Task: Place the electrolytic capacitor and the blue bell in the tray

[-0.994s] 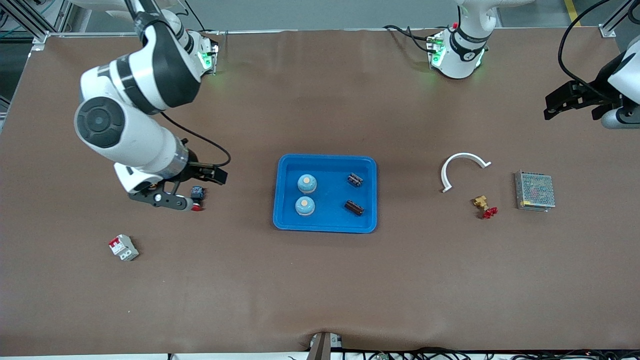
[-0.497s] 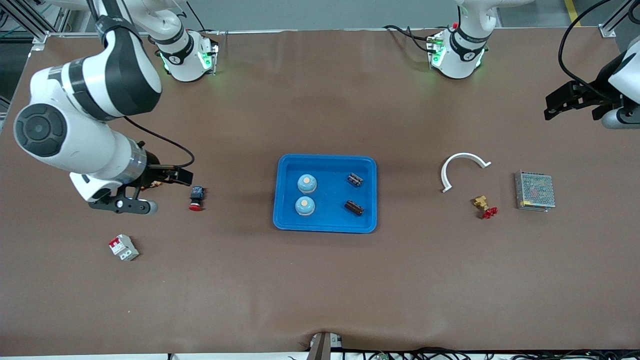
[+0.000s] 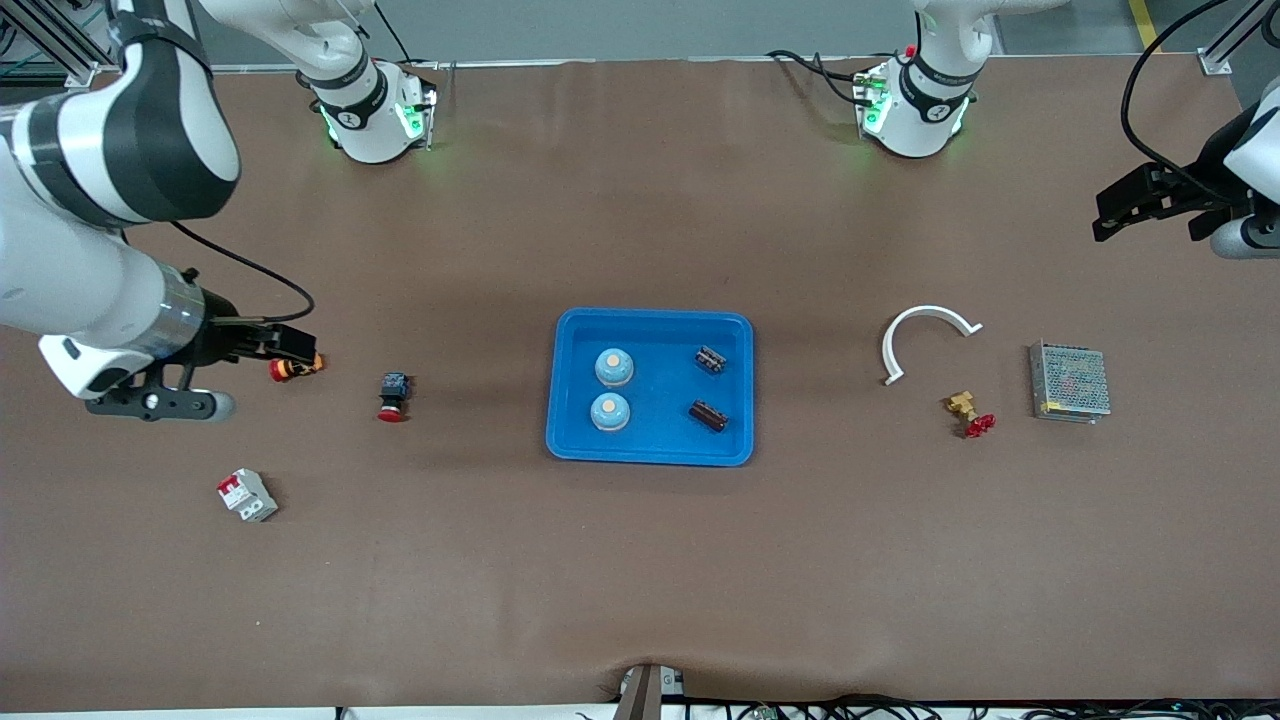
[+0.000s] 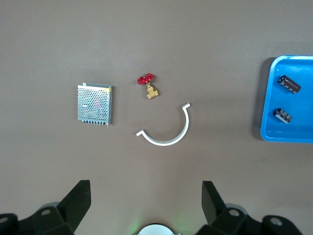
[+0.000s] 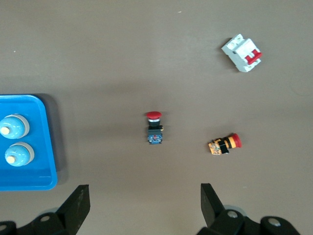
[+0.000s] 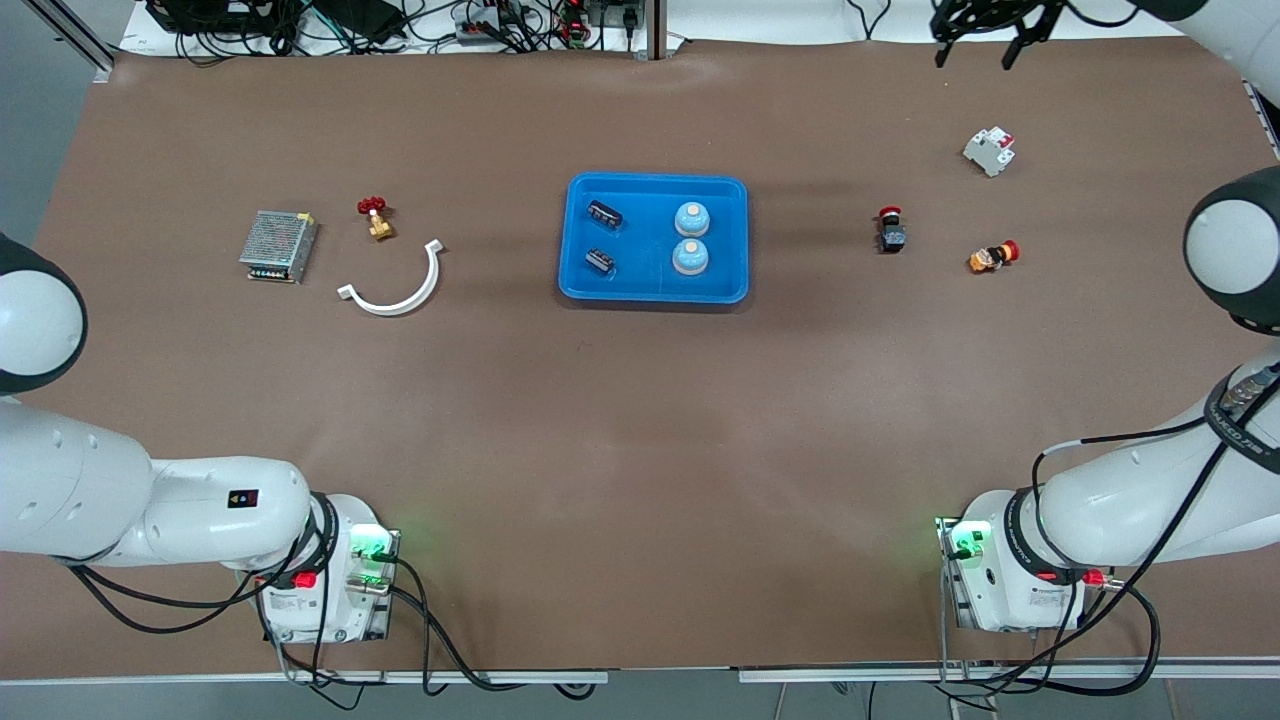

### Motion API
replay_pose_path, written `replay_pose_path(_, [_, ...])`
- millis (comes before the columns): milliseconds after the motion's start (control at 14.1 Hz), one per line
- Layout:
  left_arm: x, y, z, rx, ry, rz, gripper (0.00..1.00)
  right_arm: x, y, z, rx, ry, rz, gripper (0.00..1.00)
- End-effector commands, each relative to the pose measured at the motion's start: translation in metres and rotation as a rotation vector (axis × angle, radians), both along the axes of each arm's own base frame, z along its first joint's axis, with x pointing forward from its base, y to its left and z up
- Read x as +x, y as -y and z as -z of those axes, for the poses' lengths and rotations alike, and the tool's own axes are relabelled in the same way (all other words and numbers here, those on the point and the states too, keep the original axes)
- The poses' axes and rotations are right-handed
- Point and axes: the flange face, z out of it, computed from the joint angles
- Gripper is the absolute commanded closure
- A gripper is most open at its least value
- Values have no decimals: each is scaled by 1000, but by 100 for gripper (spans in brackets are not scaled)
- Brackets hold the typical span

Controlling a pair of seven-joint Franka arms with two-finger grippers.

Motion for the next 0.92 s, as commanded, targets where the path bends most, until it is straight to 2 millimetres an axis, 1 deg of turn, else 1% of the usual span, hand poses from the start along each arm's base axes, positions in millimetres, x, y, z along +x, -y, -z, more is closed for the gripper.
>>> replay_pose_path(0, [-5,0,-3,22,14,26,0,-29,16,-21,-44,25,-21,0])
replay_pose_path(142, [-5,0,-3,23,14,26,0,-39,29,-37,-44,46,-17,0])
replay_pose_path(284, [-4,1,-3,21,16,28,0,-48,60,-41,-38,52,-57,0])
replay_pose_path(355, [-4,1,-3,23,16,28,0,-51,70,-40,-34,54,-58,0])
replay_pose_path(497, [-4,2,-3,21,16,30,0,-55,74,-39,-33,66,-66,0])
replay_pose_path(639, [-4,3,-3,21,17,31,0,-59,85,-36,-33,90,-99,0])
replay_pose_path(852, [-4,3,-3,21,16,31,0,-59,87,-34,-32,90,-86,0])
